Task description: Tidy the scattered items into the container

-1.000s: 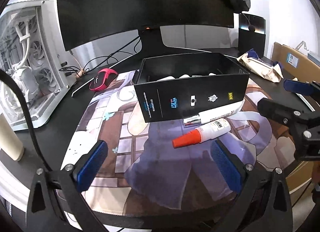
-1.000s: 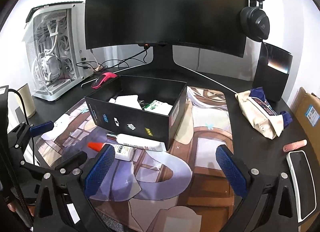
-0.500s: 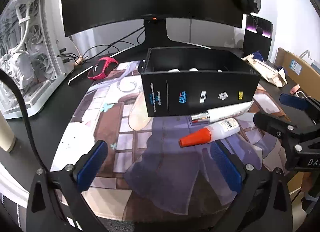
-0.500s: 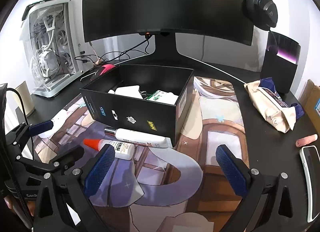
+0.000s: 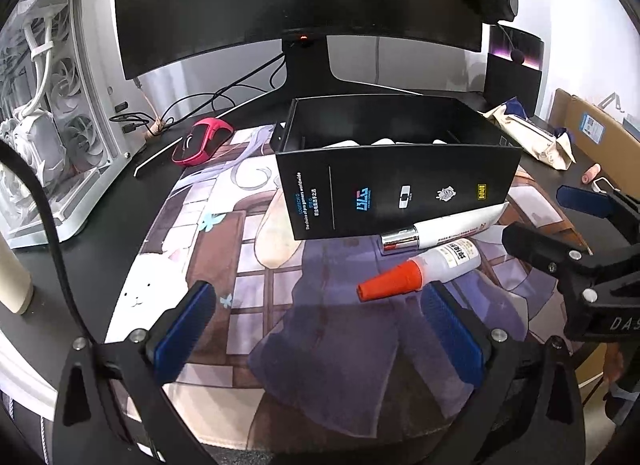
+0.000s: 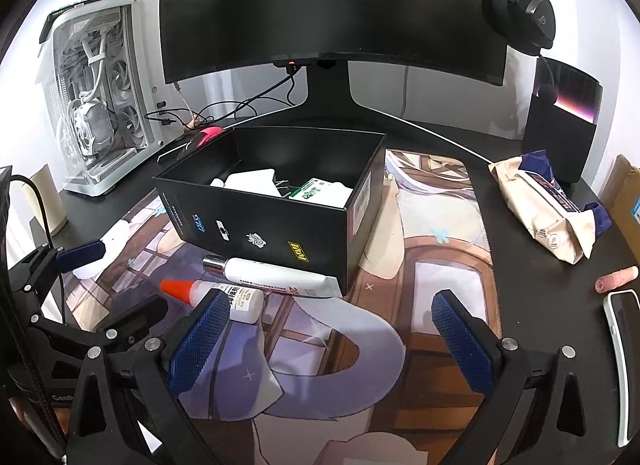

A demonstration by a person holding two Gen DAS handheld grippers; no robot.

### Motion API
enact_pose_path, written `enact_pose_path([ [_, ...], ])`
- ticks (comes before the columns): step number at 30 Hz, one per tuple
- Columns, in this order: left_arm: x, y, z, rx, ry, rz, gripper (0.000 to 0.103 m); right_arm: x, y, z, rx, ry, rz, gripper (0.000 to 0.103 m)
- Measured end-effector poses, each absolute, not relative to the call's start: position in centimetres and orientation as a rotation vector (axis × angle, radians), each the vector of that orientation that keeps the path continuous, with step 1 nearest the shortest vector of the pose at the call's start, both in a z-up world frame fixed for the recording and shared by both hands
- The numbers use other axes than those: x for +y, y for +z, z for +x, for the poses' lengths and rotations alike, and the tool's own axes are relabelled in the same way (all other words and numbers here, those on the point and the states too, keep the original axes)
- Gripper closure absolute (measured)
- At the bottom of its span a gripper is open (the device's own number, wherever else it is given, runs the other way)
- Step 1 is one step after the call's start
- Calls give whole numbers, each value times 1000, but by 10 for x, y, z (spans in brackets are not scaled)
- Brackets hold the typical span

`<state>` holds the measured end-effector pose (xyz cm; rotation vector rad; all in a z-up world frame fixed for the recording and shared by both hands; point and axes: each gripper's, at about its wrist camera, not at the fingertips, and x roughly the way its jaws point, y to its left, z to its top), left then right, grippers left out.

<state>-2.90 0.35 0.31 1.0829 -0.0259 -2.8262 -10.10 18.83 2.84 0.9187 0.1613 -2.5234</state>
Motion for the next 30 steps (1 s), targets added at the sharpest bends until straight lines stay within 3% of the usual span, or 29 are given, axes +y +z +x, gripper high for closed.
enact_pose_path([
  [30, 51, -6, -67, 62, -2737, 1178, 0, 239, 29, -115, 50, -2568, 938, 1],
])
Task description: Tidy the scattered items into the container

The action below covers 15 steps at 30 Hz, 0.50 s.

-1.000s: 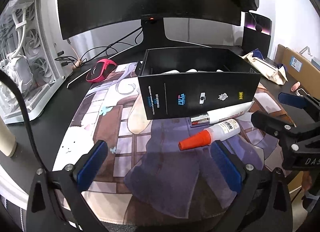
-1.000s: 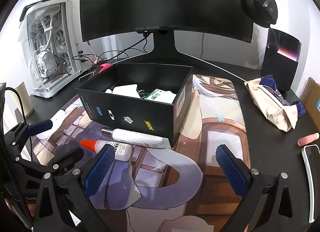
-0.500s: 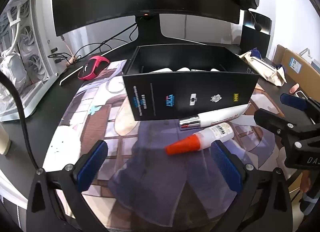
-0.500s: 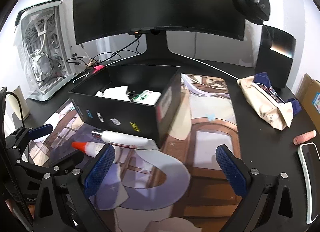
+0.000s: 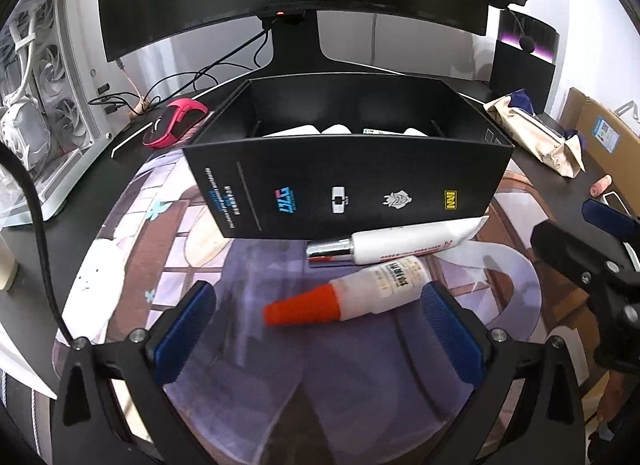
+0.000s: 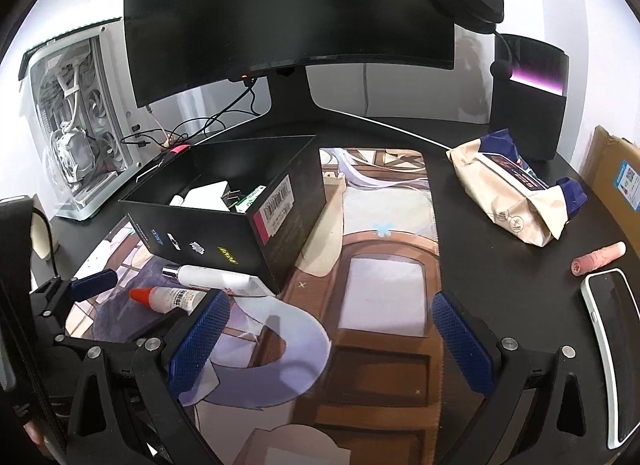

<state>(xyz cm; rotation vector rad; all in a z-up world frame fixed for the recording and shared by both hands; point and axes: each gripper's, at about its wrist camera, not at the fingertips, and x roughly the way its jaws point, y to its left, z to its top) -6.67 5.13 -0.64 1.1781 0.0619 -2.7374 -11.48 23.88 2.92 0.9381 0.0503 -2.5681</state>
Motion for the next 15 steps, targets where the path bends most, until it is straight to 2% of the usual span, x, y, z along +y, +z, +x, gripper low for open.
enact_pose_path([
  [5, 55, -4, -70, 95, -2730, 1201, 0, 242, 30, -116, 39, -2568, 937, 1],
  [9, 57, -3, -73, 54, -2722, 1167, 0, 239, 31, -115, 43, -2562, 932, 1],
  [15, 54, -14, -82, 114, -2685, 1229, 0, 237, 30, -114, 58, -2557, 932, 1],
])
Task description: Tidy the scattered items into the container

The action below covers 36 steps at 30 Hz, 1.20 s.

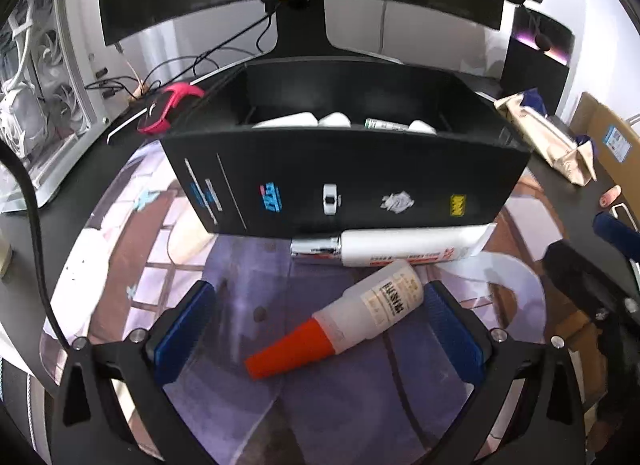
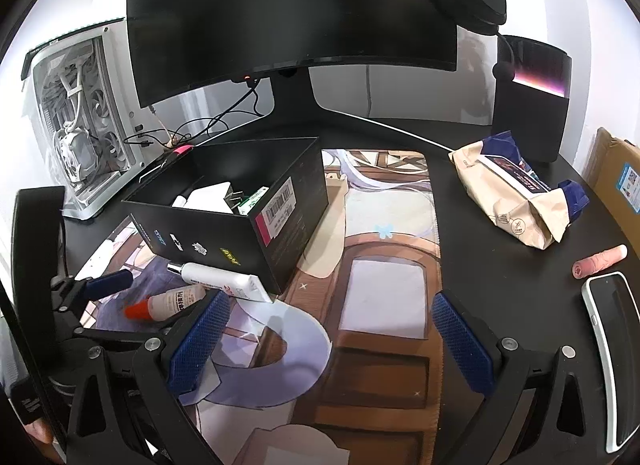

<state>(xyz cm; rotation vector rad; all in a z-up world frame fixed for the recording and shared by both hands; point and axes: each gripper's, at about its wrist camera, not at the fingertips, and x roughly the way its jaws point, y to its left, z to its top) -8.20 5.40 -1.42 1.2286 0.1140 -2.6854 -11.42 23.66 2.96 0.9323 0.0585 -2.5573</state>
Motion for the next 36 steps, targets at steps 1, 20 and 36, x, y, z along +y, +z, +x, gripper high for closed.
enact_pose_path([
  [1, 52, -14, -81, 133, -2687, 1219, 0, 236, 30, -114, 61, -2557, 932, 1],
  [20, -19, -17, -51, 191, -2661, 1187, 0, 224, 26, -110, 94, -2529, 937, 1],
  [36, -24, -18, -39, 173, -2776, 1145, 0, 218, 24, -108, 116, -2521, 948, 1],
])
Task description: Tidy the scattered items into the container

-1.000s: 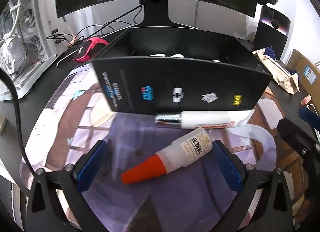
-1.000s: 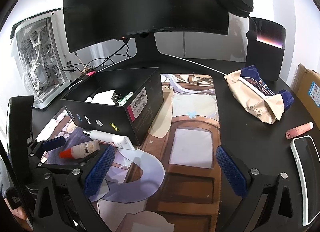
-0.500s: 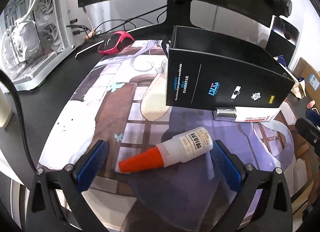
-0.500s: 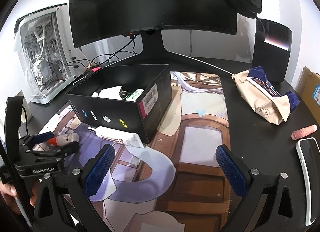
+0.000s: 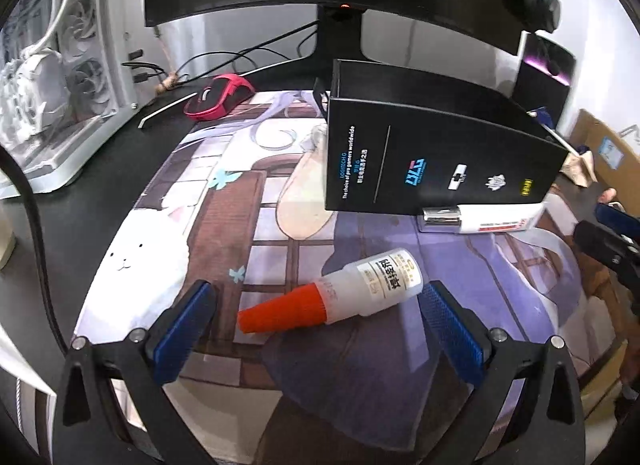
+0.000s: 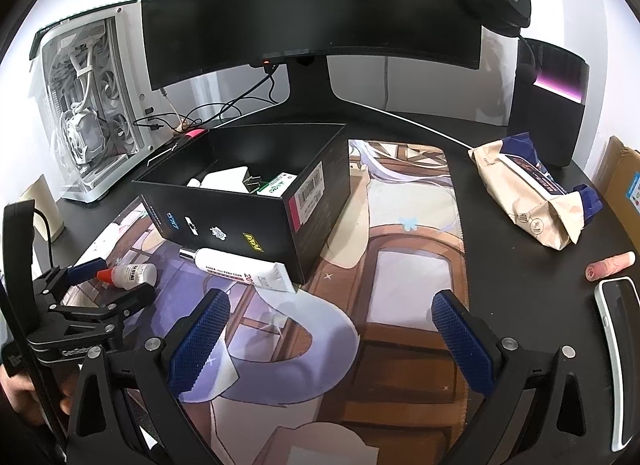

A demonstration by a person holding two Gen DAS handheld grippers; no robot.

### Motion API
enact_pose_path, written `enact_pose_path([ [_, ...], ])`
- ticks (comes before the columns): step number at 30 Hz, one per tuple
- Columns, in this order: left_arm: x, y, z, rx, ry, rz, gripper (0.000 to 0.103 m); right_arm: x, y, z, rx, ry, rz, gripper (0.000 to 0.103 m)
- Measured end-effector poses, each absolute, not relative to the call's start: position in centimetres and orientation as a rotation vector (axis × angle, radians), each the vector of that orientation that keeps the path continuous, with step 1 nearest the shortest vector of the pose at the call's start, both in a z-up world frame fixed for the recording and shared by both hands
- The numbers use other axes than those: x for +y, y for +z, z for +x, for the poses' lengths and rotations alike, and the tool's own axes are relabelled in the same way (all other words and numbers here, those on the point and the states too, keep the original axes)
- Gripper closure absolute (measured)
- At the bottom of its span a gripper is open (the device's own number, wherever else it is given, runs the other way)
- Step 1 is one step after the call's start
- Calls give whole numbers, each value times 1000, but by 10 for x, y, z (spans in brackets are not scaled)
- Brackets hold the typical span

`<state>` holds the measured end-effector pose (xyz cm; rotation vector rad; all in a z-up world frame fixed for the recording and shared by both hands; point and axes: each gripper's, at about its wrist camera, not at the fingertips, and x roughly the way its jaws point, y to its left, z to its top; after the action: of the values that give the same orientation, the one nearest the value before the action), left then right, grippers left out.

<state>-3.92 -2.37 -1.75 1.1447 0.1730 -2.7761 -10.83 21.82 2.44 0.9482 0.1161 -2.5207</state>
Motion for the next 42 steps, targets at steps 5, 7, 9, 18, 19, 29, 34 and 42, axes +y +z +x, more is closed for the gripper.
enact_pose_path([
  [5, -26, -17, -34, 131, -2845, 1157, 2, 213, 24, -108, 123, -2519, 952, 1],
  [7, -27, -17, -33, 121, -2854, 1161, 2, 209, 23, -108, 129, -2515, 955, 1],
  [9, -28, -17, -34, 118, -2853, 1169, 2, 204, 23, -109, 139, -2512, 957, 1],
  [18, -35, -17, -44, 117, -2828, 1181, 0, 170, 22, -117, 176, -2487, 1004, 1],
  [19, -35, -18, -45, 104, -2830, 1185, 0, 166, 21, -118, 177, -2488, 1012, 1],
  [29, -55, -15, -44, 170, -2861, 1195, 0, 143, 12, -126, 157, -2468, 1108, 1],
  [34, -54, -16, -44, 152, -2862, 1195, 0, 140, 13, -111, 179, -2369, 1059, 1],
  [42, -52, -17, -45, 130, -2850, 1198, 0, 154, 13, -126, 139, -2389, 1077, 1],
])
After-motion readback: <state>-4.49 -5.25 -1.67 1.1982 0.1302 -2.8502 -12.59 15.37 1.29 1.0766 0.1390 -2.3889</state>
